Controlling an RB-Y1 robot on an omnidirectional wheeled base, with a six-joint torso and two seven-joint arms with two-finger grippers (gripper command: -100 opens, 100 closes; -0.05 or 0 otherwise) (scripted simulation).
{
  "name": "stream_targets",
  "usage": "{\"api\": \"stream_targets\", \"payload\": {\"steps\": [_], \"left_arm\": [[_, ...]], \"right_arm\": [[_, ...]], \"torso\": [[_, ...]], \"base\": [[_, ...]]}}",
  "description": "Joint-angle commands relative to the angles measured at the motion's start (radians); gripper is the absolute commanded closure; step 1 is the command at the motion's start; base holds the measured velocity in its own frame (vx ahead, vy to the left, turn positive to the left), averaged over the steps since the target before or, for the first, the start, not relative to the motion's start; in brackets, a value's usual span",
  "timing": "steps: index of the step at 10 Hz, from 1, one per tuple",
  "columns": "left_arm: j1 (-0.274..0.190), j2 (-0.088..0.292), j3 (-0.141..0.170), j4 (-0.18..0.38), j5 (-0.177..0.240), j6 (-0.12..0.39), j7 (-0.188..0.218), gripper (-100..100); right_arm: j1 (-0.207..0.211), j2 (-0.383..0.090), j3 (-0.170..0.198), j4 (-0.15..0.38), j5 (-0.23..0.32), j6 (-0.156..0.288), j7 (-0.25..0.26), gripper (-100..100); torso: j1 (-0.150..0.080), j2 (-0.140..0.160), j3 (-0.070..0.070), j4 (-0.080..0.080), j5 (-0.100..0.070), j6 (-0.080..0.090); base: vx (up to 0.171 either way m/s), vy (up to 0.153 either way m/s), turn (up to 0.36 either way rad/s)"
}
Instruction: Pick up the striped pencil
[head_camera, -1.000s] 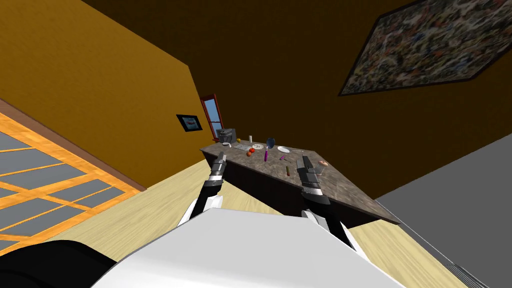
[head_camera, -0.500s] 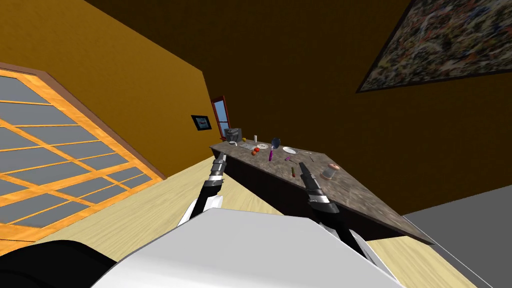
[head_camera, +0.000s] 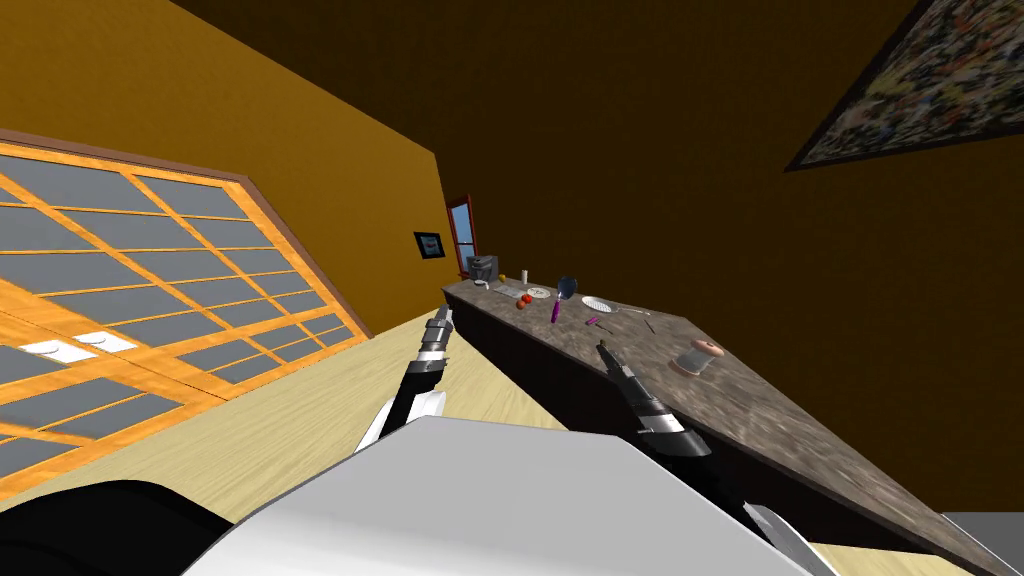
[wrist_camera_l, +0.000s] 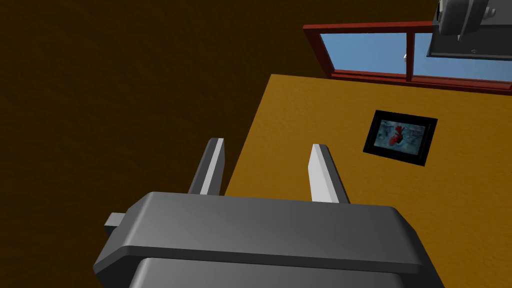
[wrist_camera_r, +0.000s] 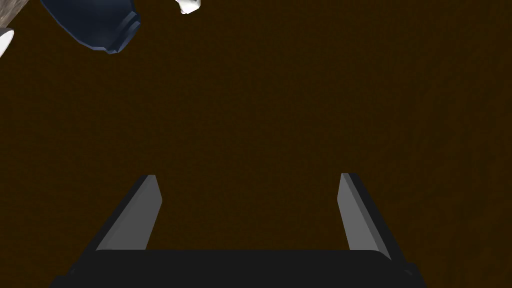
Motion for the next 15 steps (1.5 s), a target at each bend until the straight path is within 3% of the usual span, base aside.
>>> {"api": "stream_targets", "payload": {"steps": [1,2,3,4,5,9,10,11,12,13,14,15], "left_arm": [[0.0,0.0,0.0,0.0,0.0,0.0,0.0,0],[0.0,0.0,0.0,0.0,0.0,0.0,0.0,0],[0.0,0.0,0.0,0.0,0.0,0.0,0.0,0],[0.0,0.0,0.0,0.0,0.0,0.0,0.0,0],[0.0,0.0,0.0,0.0,0.0,0.0,0.0,0],[0.0,0.0,0.0,0.0,0.0,0.0,0.0,0],[0.0,0.0,0.0,0.0,0.0,0.0,0.0,0],[0.0,0.0,0.0,0.0,0.0,0.0,0.0,0],[0.0,0.0,0.0,0.0,0.0,0.0,0.0,0],[0.0,0.0,0.0,0.0,0.0,0.0,0.0,0],[0.0,0.0,0.0,0.0,0.0,0.0,0.0,0],[0.0,0.0,0.0,0.0,0.0,0.0,0.0,0]], "right_arm": [[0.027,-0.036,-0.016,0.022,0.026,-0.008,0.017,-100],[0.067,-0.07,-0.036,0.041,0.066,-0.008,0.042,-100],[0.067,-0.081,-0.036,0.041,0.066,-0.008,0.042,-100],[0.108,-0.117,-0.056,0.06,0.107,-0.007,0.068,-100],[0.108,-0.127,-0.056,0.06,0.107,-0.007,0.068,-100],[0.226,-0.261,-0.116,0.12,0.227,-0.009,0.151,-100],[0.232,-0.278,-0.116,0.12,0.232,-0.009,0.151,-100],[0.273,-0.314,-0.135,0.141,0.273,-0.01,0.18,-100],[0.273,-0.331,-0.135,0.141,0.274,-0.01,0.18,-100],[0.312,-0.367,-0.154,0.163,0.315,-0.012,0.208,-100],[0.312,-0.384,-0.154,0.163,0.315,-0.012,0.208,-100],[0.35,-0.419,-0.171,0.184,0.355,-0.014,0.237,-100]], "torso": [[0.0,0.0,0.0,0.0,0.0,0.0],[0.0,-0.001,0.0,0.0,0.0,0.001],[-0.001,-0.001,0.0,0.0,0.0,0.0],[-0.001,-0.001,-0.001,0.0,0.0,0.001],[0.0,-0.001,-0.001,0.0,0.0,0.0],[-0.001,-0.001,-0.001,0.0,0.0,0.001],[-0.001,-0.001,-0.001,0.0,0.0,0.0],[-0.001,-0.002,-0.001,0.0,0.0,0.001],[-0.001,-0.002,-0.001,0.0,0.0,0.0],[-0.002,-0.003,-0.001,0.0,0.0,0.001],[-0.002,-0.003,-0.001,0.0,0.0,0.0],[-0.002,-0.003,-0.001,0.0,-0.001,0.001]], "base": [[-0.04,0.025,0.137],[-0.042,0.027,0.269],[-0.036,0.018,0.132],[-0.045,0.034,0.264],[-0.034,0.023,0.145],[-0.038,0.029,0.257],[-0.027,0.018,0.157],[-0.023,0.024,0.355],[-0.017,0.01,0.1],[-0.019,0.018,0.229],[-0.016,0.008,0.128],[-0.019,0.015,0.226]]}}
